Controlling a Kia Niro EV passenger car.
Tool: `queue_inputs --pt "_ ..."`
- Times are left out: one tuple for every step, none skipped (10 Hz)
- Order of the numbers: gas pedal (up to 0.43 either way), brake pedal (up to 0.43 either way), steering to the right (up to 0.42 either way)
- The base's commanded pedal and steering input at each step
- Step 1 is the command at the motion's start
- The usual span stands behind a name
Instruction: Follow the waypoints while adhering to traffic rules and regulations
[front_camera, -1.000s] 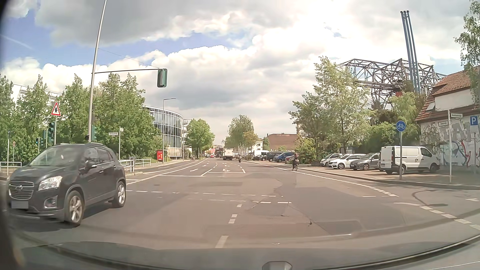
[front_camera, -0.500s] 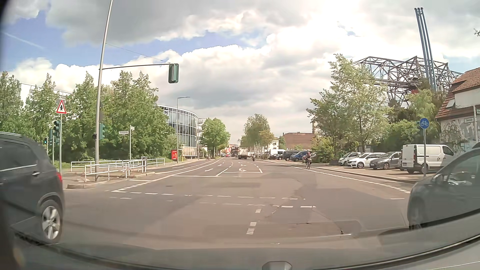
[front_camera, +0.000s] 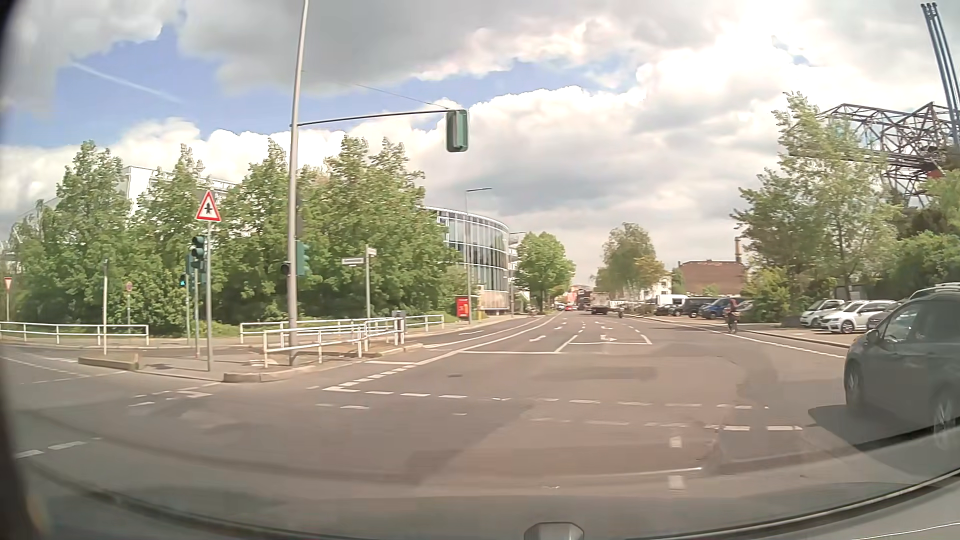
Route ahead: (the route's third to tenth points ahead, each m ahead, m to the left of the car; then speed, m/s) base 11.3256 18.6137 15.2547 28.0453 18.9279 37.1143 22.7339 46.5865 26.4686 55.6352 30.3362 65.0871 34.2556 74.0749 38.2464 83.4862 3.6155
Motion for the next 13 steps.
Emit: queue_inputs --pt "0.429 0.024 -0.768" --pt "0.429 0.024 -0.771" --pt "0.441 0.024 -0.753" --pt "0.441 0.024 -0.712" --pt "0.441 0.024 -0.653" --pt "0.449 0.024 -0.584" --pt "0.449 0.024 -0.522" --pt "0.469 0.024 -0.449" --pt "0.48 0.024 -0.364" --pt "0.48 0.024 -0.299" --pt "0.52 0.024 -0.233" --pt "0.52 0.024 -0.202" --pt "0.52 0.024 -0.194"
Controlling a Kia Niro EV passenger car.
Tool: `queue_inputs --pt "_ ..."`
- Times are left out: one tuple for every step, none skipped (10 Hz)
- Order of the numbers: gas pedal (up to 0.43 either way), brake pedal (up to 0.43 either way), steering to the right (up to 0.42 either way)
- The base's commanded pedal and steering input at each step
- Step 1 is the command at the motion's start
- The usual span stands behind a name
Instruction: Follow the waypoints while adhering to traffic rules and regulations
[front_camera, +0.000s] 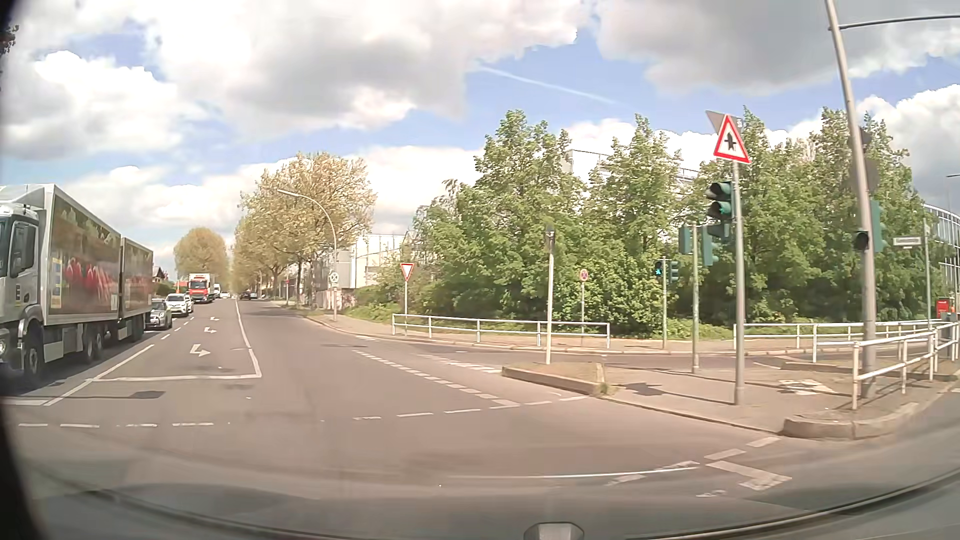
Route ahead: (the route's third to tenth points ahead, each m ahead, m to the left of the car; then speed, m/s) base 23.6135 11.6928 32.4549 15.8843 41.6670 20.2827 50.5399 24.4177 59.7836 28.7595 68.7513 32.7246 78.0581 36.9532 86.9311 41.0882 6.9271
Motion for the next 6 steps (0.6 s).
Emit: queue_inputs --pt "0.531 0.024 -0.193" --pt "0.539 0.024 -0.196" --pt "0.559 0.024 -0.201" --pt "0.89 0.024 -0.205" --pt "1.0 0.024 -0.21" --pt "1.0 0.024 -0.21"
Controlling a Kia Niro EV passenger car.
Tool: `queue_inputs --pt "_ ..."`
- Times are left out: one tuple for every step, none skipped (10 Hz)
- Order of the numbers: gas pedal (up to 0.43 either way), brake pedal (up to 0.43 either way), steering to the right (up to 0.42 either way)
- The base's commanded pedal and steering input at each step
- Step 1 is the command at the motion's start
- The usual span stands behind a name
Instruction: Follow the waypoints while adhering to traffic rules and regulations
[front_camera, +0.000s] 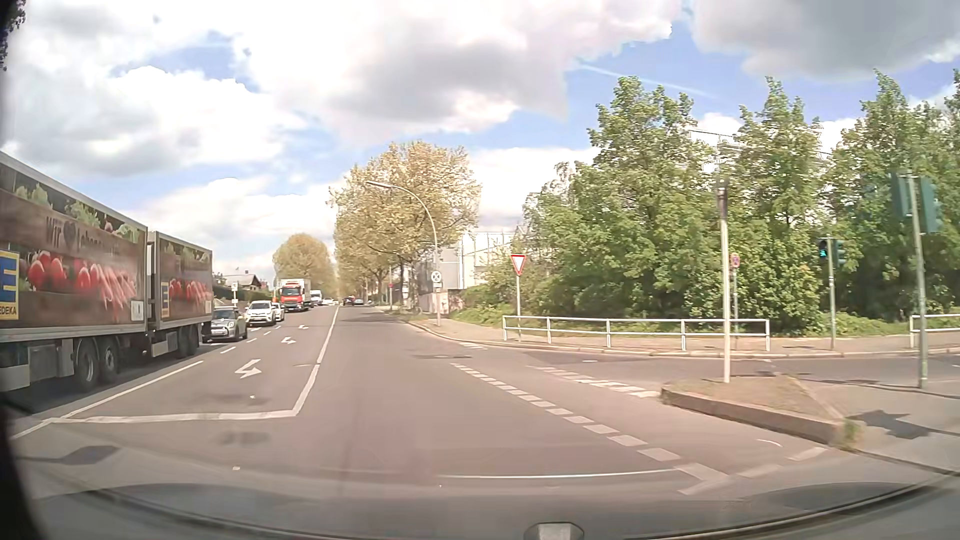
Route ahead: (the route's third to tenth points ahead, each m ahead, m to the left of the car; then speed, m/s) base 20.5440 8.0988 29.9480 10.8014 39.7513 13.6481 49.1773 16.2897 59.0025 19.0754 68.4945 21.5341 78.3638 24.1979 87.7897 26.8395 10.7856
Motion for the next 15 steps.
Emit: queue_inputs --pt "1.0 0.024 -0.203" --pt "1.0 0.024 -0.173" --pt "1.0 0.024 -0.119" --pt "1.0 0.024 -0.071" --pt "1.0 0.024 -0.06" --pt "1.0 0.024 -0.063" --pt "1.0 0.024 -0.068" --pt "0.862 0.024 -0.069" --pt "0.713 0.024 -0.068" --pt "0.5 0.024 -0.065" --pt "0.469 0.024 -0.058" --pt "0.441 0.024 -0.04" --pt "0.421 0.024 -0.024" --pt "0.37 0.024 -0.013" --pt "0.331 0.024 -0.004"
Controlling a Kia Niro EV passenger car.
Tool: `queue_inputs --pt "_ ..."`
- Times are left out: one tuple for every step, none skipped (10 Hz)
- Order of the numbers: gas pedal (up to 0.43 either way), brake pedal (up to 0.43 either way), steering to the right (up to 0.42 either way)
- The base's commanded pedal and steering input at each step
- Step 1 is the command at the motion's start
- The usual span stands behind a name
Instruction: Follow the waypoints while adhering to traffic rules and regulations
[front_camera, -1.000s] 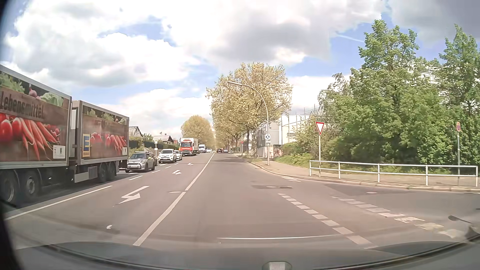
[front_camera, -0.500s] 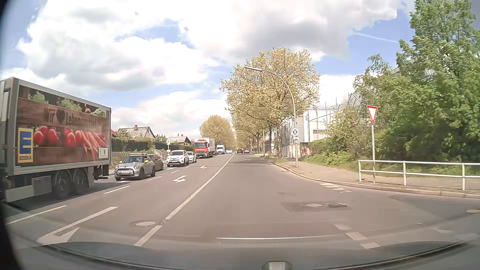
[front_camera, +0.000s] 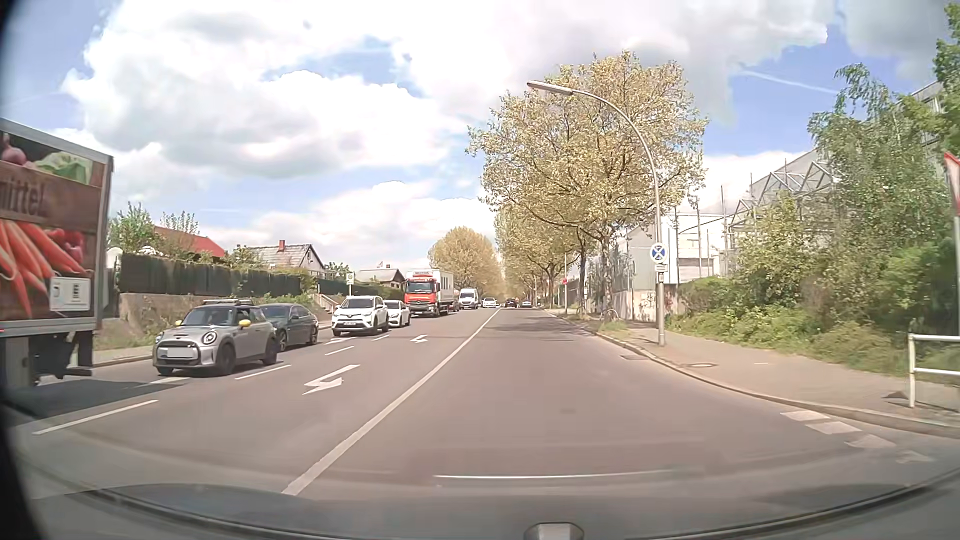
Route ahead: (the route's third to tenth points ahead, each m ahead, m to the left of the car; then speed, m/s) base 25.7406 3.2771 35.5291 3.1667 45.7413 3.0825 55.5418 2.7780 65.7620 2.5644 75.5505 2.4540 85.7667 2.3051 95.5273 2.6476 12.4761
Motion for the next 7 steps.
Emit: queue_inputs --pt "0.331 0.024 -0.004" --pt "0.331 0.024 -0.004" --pt "0.331 0.024 -0.003" --pt "0.331 0.024 -0.002" --pt "0.331 0.024 0.01" --pt "0.339 0.024 0.011" --pt "0.339 0.024 0.008"
